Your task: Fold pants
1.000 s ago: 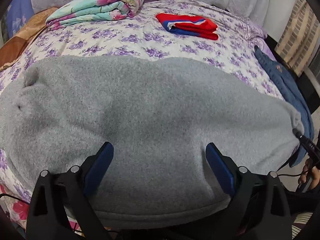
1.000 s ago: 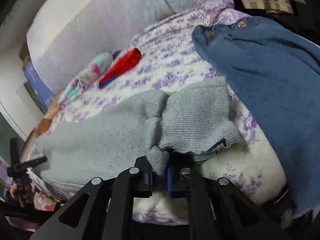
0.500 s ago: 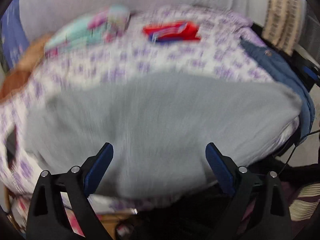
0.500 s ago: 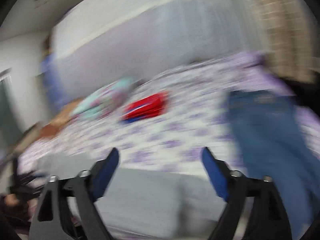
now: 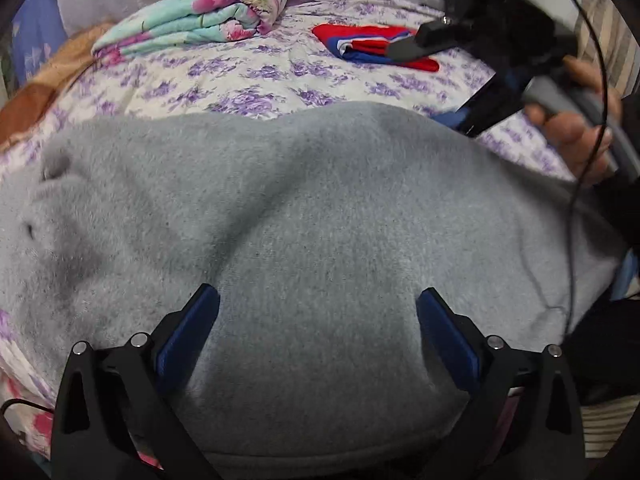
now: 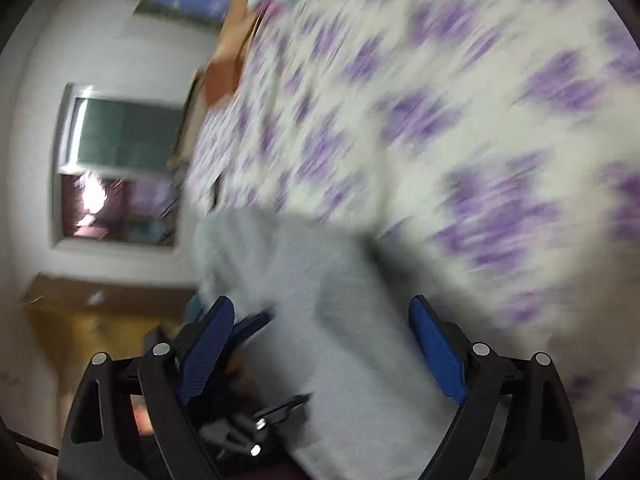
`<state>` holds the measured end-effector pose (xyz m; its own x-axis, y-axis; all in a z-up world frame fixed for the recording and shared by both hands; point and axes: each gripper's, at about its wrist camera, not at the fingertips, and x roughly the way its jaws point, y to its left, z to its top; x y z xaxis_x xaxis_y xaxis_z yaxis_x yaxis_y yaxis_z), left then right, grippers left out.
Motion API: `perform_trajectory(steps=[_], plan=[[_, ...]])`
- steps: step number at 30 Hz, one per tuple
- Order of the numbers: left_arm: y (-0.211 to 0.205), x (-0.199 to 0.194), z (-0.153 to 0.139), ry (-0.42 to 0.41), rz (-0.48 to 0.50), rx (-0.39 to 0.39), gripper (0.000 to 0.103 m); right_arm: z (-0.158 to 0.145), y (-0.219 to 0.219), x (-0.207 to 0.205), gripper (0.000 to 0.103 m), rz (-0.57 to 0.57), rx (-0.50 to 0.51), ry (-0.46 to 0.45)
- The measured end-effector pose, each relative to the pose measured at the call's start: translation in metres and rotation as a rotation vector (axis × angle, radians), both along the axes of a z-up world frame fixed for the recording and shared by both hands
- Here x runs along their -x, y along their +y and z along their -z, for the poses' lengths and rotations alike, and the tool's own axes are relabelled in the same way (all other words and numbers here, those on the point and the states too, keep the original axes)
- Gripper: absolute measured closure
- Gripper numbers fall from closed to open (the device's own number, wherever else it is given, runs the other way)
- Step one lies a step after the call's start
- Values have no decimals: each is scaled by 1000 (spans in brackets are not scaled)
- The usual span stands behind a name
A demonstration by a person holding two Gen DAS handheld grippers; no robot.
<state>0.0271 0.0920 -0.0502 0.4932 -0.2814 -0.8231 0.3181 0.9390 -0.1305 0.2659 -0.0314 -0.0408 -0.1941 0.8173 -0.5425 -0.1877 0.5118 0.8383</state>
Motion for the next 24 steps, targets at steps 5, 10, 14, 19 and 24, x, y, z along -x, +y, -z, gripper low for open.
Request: perform_trajectory(steps=[5, 10, 14, 19, 24], plan=[[0, -7, 0, 27, 13, 25, 5, -3, 31, -6, 13, -94, -97, 3], [-1, -7, 2, 29, 11, 15, 5, 6, 17, -20, 26, 65, -173, -24], [4, -4, 0, 29, 8, 37, 5, 13, -16, -16, 74, 171, -149, -81], [3, -4, -1, 33, 8, 25, 5, -11, -82, -27, 76, 419, -41, -223], [10, 5, -39, -94, -14, 10, 5, -65, -80, 35, 63, 311, -3, -355]])
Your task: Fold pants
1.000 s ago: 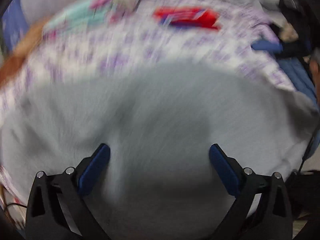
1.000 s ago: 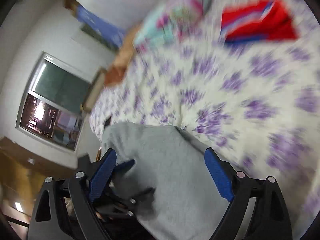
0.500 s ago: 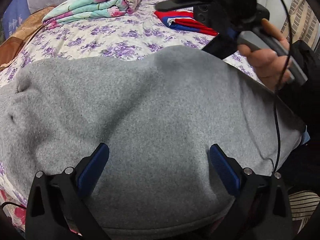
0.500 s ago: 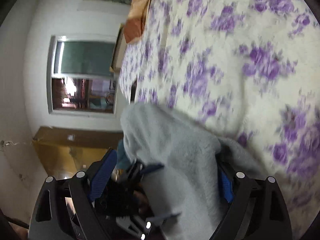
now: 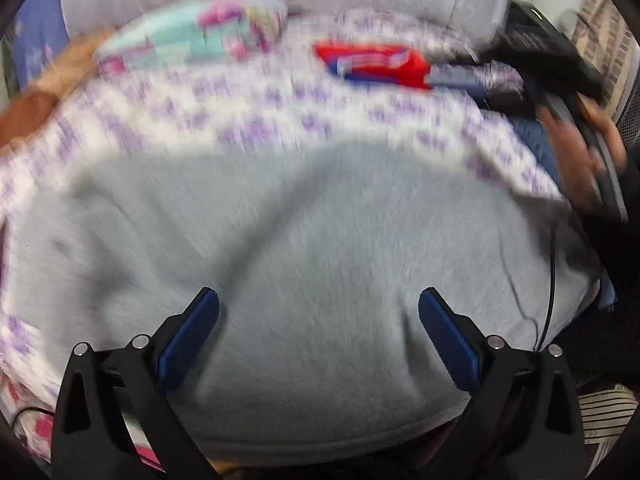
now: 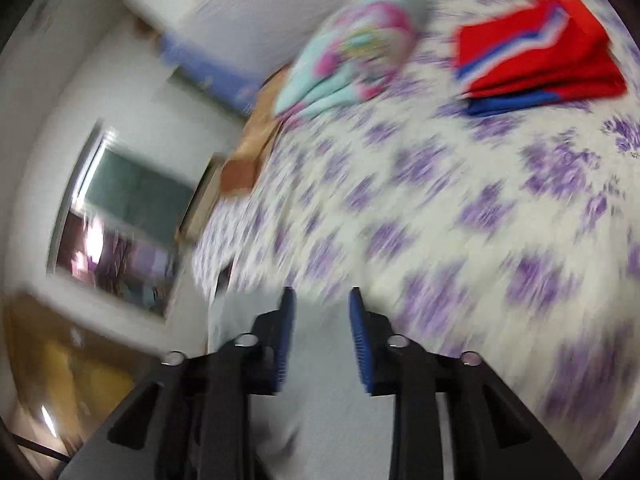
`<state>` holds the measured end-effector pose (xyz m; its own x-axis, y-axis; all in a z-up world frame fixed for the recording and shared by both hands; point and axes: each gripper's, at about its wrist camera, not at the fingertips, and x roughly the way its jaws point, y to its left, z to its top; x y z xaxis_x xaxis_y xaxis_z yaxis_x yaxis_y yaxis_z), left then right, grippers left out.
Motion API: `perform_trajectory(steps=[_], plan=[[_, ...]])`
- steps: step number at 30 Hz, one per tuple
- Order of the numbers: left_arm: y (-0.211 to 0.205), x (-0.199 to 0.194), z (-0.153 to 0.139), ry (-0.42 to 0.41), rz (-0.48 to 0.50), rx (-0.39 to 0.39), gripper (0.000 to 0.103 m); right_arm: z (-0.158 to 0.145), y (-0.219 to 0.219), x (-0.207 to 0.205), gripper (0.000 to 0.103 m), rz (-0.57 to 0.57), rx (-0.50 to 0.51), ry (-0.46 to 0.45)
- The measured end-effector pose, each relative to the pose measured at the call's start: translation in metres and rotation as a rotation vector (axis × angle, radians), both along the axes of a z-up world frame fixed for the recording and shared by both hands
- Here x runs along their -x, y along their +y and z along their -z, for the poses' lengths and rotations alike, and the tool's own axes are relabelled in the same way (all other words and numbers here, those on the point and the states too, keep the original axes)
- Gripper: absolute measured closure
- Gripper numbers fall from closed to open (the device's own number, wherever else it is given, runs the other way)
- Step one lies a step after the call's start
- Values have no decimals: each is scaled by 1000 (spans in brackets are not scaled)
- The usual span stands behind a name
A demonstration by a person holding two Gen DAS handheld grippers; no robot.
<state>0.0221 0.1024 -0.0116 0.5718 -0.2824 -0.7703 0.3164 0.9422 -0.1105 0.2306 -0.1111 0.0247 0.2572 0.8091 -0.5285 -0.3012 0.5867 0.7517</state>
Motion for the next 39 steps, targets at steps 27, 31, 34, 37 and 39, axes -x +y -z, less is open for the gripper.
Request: perform_trajectory(steps=[27, 31, 34, 37, 39], plan=[[-38, 7, 26, 43, -73, 59, 5, 106, -247, 335, 23, 1025, 10, -164], [-23, 15, 25, 46, -109, 118, 5, 131, -264, 325, 14, 1049, -158, -133], [-16, 16, 28, 61, -115, 146, 5, 122, -255, 315, 8, 1057, -171, -139], [-16, 17, 29, 59, -114, 147, 5, 111, -249, 311, 27, 1005, -176, -172], [-13, 16, 30, 54, -110, 150, 5, 106, -248, 314, 28, 998, -160, -179]])
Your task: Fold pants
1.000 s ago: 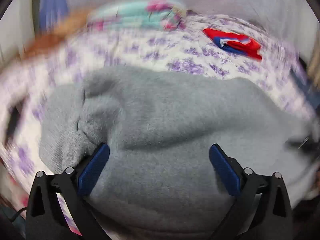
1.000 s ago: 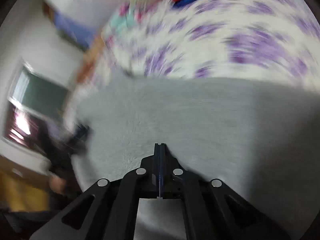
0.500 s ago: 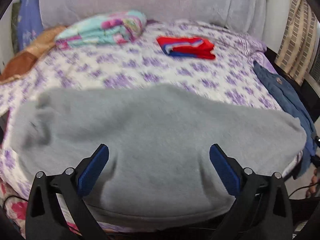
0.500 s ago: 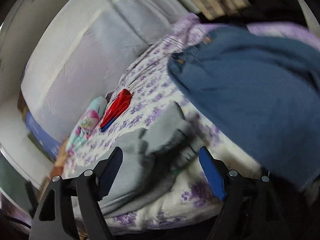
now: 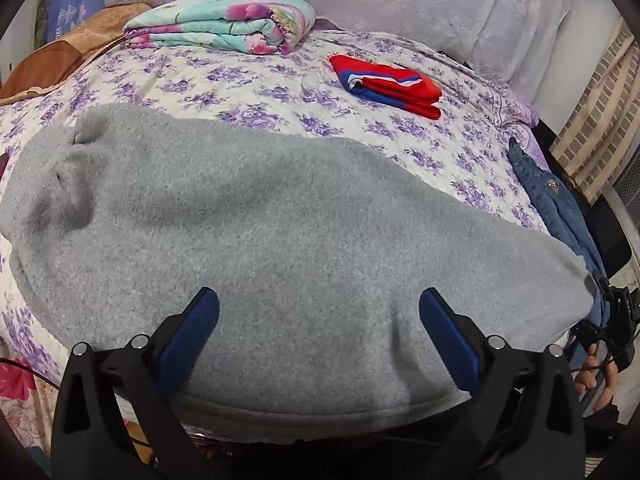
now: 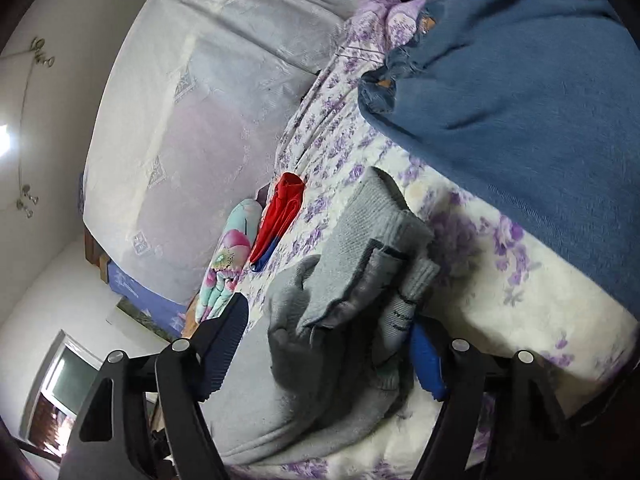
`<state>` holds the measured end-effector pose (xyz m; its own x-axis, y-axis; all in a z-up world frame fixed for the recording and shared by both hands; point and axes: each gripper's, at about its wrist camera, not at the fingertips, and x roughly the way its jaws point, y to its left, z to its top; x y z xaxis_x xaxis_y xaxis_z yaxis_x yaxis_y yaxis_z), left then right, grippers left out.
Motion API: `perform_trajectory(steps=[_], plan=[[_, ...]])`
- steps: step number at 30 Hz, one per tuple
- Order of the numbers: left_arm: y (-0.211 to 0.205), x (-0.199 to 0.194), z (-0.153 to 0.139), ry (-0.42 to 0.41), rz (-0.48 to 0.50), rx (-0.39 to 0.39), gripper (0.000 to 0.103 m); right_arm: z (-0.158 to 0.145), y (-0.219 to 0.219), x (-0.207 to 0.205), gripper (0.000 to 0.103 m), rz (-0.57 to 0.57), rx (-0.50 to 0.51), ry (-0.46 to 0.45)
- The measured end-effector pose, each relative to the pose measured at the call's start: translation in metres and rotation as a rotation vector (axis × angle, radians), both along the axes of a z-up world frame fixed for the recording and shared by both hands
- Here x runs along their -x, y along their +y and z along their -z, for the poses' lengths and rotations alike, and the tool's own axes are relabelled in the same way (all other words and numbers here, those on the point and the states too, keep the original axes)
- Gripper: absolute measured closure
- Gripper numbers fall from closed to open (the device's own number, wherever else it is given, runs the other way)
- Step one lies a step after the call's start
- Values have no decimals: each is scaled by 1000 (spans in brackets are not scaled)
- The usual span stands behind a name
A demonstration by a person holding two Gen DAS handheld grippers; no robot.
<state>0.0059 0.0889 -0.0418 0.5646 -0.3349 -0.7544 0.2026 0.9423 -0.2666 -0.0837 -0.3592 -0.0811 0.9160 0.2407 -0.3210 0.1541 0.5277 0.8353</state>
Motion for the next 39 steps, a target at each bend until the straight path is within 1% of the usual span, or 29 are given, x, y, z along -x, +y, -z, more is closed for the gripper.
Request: perform_trajectory(steps=[2, 3, 4, 5, 7, 8, 9, 11, 13, 14, 15, 16, 17, 18, 19, 20, 21, 22, 24, 25, 27, 30, 32, 33, 34, 35, 36, 37, 39], plan=[[2, -1, 1, -1, 6, 8, 5, 8, 0, -5, 45, 0, 3, 52], [3, -1, 2, -3, 9, 12, 5, 8, 1, -6, 65, -10, -9, 61], [4, -1, 1, -5, 13, 14, 5, 12, 0, -7, 74, -18, -18, 63], [5, 0, 2, -9, 19, 18, 5, 7, 1, -5, 77, -22, -5, 55], [7, 2, 1, -13, 30, 23, 5, -23, 17, -2, 80, -31, 141, 29], [9, 2, 0, -14, 35, 29, 5, -50, 35, -2, 80, -47, 271, -5], [11, 2, -1, -16, 36, 35, 5, -69, 49, -1, 80, -66, 353, -39], [14, 3, -3, -20, 29, 47, 5, -119, 102, -8, 81, -137, 596, -123], [18, 4, -5, -25, 17, 60, 5, -148, 166, -22, 80, -253, 780, -196], [22, 5, -7, -28, 4, 73, 5, -152, 195, -30, 80, -313, 850, -212], [25, 7, -8, -30, -6, 84, 5, -150, 224, -39, 78, -382, 914, -214], [28, 8, -9, -32, -14, 90, 5, -137, 259, -53, 70, -480, 985, -184], [33, 11, -11, -36, -28, 100, 5, -118, 287, -67, 64, -592, 1033, -132], [35, 12, -12, -39, -35, 105, 5, -94, 310, -81, 52, -707, 1059, -74], [39, 15, -13, -41, -43, 112, 5, -60, 331, -93, 46, -828, 1073, 20], [45, 18, -14, -44, -51, 118, 5, -46, 339, -92, 43, -840, 1102, 33], [49, 20, -14, -46, -55, 119, 5, -48, 342, -82, 34, -814, 1144, -29], [52, 22, -15, -49, -57, 118, 5, -58, 340, -73, 32, -838, 1128, -85], [58, 24, -14, -50, -65, 113, 5, -85, 321, -63, 32, -847, 1015, -164], [60, 23, -13, -45, -66, 115, 5, -99, 310, -57, 32, -823, 981, -200], [59, 22, -13, -47, -66, 111, 5, -114, 295, -56, 31, -788, 950, -233], [55, 21, -12, -53, -74, 96, 5, -115, 290, -68, 31, -769, 996, -188], [54, 21, -11, -52, -81, 90, 5, -102, 301, -74, 32, -819, 1021, -139], [54, 21, -10, -51, -81, 89, 5, -92, 307, -80, 37, -845, 1046, -93], [55, 21, -10, -49, -81, 91, 5, -77, 316, -85, 60, -879, 1086, -29], [56, 22, -10, -46, -80, 97, 5, -66, 320, -85, 65, -901, 1102, 11], [57, 22, -10, -43, -80, 103, 5, -64, 320, -87, 77, -892, 1096, 17], [58, 23, -10, -43, -80, 106, 5, -69, 315, -88, 82, -863, 1086, 14], [59, 24, -10, -42, -78, 111, 5, -85, 299, -87, 83, -835, 999, -23]])
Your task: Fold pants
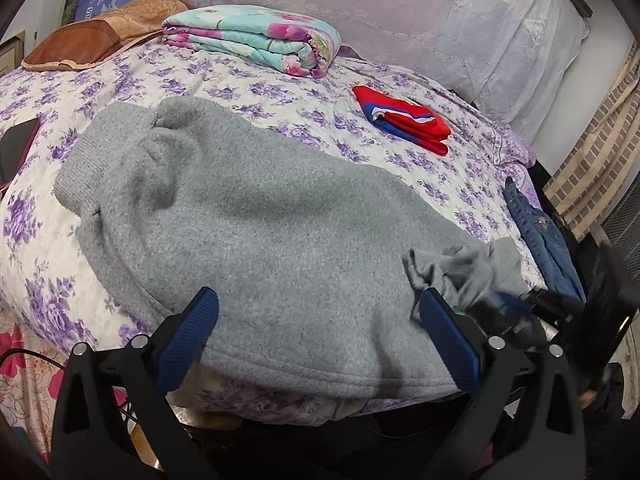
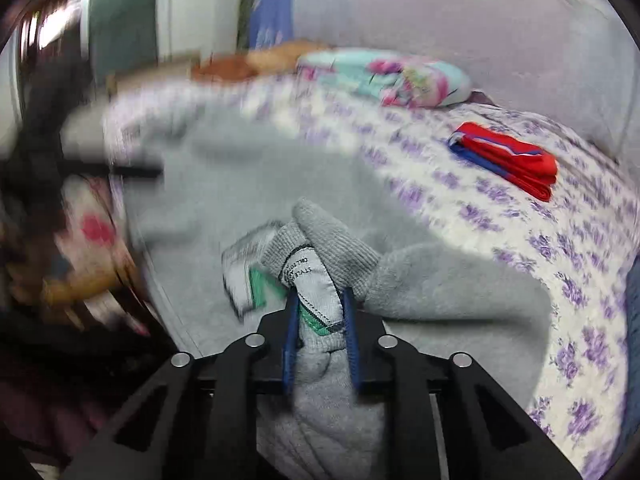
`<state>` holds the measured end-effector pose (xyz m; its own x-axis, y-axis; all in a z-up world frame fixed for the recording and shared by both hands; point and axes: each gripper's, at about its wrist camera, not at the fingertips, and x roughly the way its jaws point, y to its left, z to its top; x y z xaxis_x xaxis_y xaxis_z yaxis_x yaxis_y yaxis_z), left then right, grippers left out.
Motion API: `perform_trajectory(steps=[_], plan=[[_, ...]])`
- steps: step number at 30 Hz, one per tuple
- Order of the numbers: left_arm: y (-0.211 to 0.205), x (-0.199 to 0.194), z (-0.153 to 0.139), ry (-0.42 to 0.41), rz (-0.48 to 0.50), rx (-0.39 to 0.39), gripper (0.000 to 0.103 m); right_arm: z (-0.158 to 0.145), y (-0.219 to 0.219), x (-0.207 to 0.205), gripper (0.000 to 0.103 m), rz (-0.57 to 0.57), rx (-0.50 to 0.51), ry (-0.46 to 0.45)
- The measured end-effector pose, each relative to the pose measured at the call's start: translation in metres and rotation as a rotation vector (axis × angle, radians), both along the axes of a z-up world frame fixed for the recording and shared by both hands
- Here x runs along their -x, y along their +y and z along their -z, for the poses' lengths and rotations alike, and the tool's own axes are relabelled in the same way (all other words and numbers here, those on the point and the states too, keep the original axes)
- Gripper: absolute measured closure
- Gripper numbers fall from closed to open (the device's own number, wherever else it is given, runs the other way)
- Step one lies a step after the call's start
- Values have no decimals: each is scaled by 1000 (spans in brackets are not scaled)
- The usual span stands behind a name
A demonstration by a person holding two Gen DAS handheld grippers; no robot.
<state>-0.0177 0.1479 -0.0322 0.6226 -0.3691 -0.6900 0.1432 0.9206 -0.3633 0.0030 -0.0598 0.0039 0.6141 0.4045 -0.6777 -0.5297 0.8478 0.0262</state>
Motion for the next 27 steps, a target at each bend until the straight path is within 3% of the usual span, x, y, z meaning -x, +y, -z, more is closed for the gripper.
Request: perform_trajectory(steps=[3, 6, 9, 10, 12, 13, 15, 18, 22, 25, 27], plan=[[-1, -1, 1, -2, 2, -3, 5, -31, -21, 5, 83, 55, -81, -84], [-1, -1, 2, -2, -3, 1, 5, -53, -14, 6, 83, -2, -164, -125], [-2, 0, 3, -2, -6, 2, 5, -33, 29, 2, 79, -103, -83, -82], [-2, 0, 2, -2, -7, 3, 5, -9, 48, -4, 76, -109, 12, -34], [2, 3, 1, 0, -5, 15, 5, 25, 59, -12, 70, -107, 82, 43], [4, 5, 1, 0, -7, 16, 5, 29, 60, -4, 57, -125, 78, -20], [14, 14, -3, -13, -20, 23, 5, 27, 62, 7, 39, -174, 84, -40], [38, 31, -12, -41, -98, 26, 5, 12, 51, 14, 38, -146, 25, -76], [75, 39, -2, 3, -187, 90, 5, -12, 27, 24, 35, -137, -121, -141], [92, 24, 27, 83, -209, 252, 5, -22, 15, 30, 30, -116, -205, -182], [96, 9, 39, 105, -219, 334, 5, -24, 10, 32, 30, -104, -207, -194]])
